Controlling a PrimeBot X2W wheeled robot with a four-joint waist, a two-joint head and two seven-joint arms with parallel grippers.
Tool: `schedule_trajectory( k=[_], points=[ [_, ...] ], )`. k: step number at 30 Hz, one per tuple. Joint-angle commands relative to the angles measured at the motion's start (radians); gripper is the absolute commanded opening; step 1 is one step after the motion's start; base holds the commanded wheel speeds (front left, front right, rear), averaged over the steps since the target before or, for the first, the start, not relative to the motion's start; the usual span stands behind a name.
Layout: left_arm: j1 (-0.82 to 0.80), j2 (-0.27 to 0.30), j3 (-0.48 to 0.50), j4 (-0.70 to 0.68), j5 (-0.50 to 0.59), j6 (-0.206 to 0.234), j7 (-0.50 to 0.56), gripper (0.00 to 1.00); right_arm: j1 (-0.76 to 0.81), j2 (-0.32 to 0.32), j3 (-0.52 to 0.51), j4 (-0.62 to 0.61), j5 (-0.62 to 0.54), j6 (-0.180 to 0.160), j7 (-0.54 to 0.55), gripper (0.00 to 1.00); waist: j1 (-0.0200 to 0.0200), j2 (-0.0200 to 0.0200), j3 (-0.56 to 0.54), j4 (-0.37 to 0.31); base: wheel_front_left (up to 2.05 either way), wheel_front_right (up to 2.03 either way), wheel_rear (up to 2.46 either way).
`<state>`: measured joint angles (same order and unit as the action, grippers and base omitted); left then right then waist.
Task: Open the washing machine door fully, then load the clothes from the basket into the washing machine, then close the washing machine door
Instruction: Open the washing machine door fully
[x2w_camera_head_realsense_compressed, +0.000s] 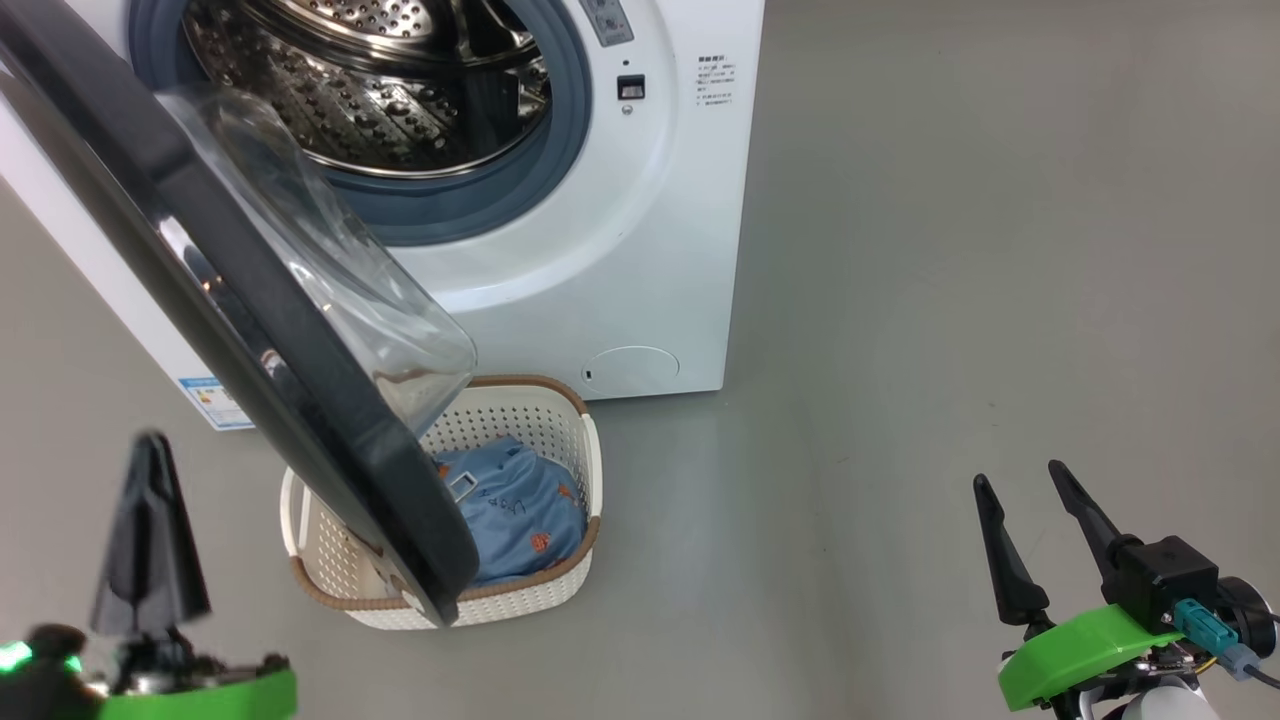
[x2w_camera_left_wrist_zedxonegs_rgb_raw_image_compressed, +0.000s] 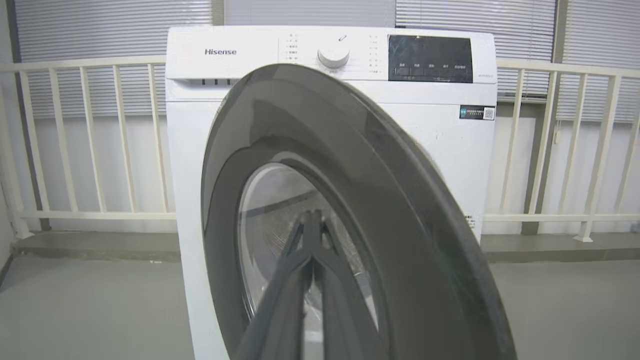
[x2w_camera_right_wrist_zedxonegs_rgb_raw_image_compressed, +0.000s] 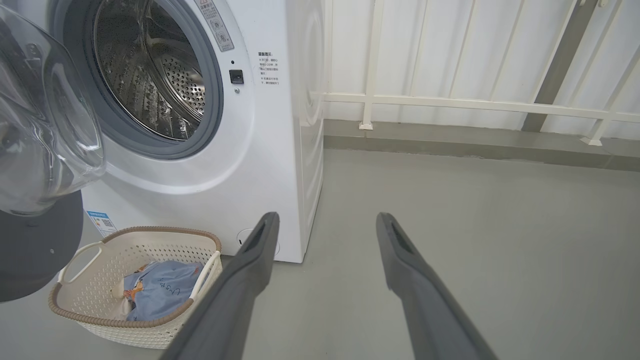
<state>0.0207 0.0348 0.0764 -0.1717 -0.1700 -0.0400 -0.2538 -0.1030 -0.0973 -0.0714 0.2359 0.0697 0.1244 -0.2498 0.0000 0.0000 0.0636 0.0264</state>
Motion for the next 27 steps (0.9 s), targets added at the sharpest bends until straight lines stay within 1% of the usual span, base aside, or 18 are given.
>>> schedule_trajectory(
  k=[1,4,5,8,11,15,18,21,23,27],
  points=[
    [-0.060,0.015,0.037,-0.088,0.008,-0.015,-0.008,0.00,-0.020,-0.002,0.022,-0.026,-0.008,0.006,-0.012,1.00,0.0000,0.0000,0.000,-0.001,0.00,0.00,0.00],
    [-0.097,0.015,0.023,-0.187,0.028,-0.037,-0.008,0.00,-0.017,-0.004,0.022,-0.023,-0.009,0.006,-0.012,1.00,0.0000,0.0000,-0.003,0.002,0.00,0.00,0.00],
    [-0.097,0.015,0.023,-0.187,0.028,-0.037,-0.008,0.00,-0.017,-0.004,0.022,-0.023,-0.009,0.006,-0.012,1.00,0.0000,0.0000,-0.003,0.002,0.00,0.00,0.00],
    [-0.130,0.015,-0.006,-0.271,0.047,-0.052,-0.008,0.00,-0.014,-0.003,0.027,-0.021,-0.010,0.006,-0.012,1.00,0.0000,0.0000,-0.005,0.003,0.00,0.00,0.00],
    [-0.159,0.015,-0.053,-0.339,0.024,-0.058,-0.008,0.00,-0.014,-0.002,0.032,-0.018,-0.008,0.006,-0.012,1.00,0.0000,0.0000,-0.008,0.003,0.00,0.00,0.00],
    [-0.186,0.015,-0.147,-0.387,0.018,-0.070,-0.008,0.00,-0.013,-0.001,0.036,-0.017,-0.006,0.006,-0.012,1.00,0.0000,0.0000,-0.011,0.004,0.00,0.00,0.00],
    [-0.198,0.015,-0.230,-0.393,0.035,-0.078,-0.008,0.00,-0.012,-0.002,0.040,-0.019,-0.005,0.006,-0.012,1.00,0.0000,0.0000,-0.011,0.005,0.00,0.00,0.00],
    [-0.197,0.015,-0.334,-0.370,0.077,-0.084,-0.008,0.00,-0.012,-0.001,0.045,-0.018,-0.005,0.006,-0.012,1.00,0.0000,0.0000,-0.009,0.004,0.00,0.00,0.00],
    [-0.191,0.015,-0.396,-0.343,0.076,-0.086,-0.008,0.00,-0.013,-0.001,0.048,-0.017,-0.003,0.006,-0.012,1.00,0.0000,0.0000,-0.007,0.003,0.00,0.00,0.00],
    [-0.184,0.015,-0.486,-0.283,0.060,-0.087,-0.008,0.00,-0.011,-0.006,0.054,-0.012,0.006,0.006,-0.012,1.00,0.0000,0.0000,-0.002,0.001,0.00,0.00,0.00]
  ],
)
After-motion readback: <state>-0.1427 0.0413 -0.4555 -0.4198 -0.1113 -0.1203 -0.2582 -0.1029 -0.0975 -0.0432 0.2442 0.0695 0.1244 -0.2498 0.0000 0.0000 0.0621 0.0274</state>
